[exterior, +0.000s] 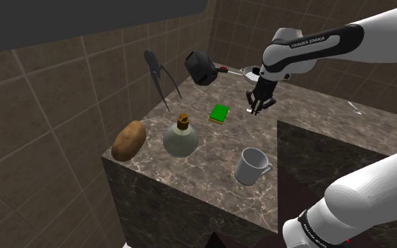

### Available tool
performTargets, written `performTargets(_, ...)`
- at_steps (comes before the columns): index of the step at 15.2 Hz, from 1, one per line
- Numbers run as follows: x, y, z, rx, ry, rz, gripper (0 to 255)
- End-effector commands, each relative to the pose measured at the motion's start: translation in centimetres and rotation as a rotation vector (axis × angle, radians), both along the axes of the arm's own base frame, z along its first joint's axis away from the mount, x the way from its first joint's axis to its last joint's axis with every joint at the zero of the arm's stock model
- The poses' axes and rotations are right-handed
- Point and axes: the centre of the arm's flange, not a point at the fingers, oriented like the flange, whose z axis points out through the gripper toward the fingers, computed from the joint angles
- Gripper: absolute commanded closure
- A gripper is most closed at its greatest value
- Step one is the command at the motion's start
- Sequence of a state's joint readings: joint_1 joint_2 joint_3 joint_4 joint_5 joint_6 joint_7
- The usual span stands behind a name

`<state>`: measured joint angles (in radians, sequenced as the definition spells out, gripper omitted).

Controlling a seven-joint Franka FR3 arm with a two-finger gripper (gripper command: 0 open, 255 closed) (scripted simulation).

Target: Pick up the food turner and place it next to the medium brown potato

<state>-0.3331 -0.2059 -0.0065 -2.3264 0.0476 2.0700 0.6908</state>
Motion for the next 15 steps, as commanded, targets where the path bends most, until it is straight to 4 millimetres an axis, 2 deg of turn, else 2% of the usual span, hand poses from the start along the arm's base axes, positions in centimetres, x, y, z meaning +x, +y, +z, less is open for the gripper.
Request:
performTargets(1,0.0,0.0,1.1,0.000,0.000,0.000,255)
performTargets(15,0.0,0.0,8.5,0.000,0.000,0.000,255)
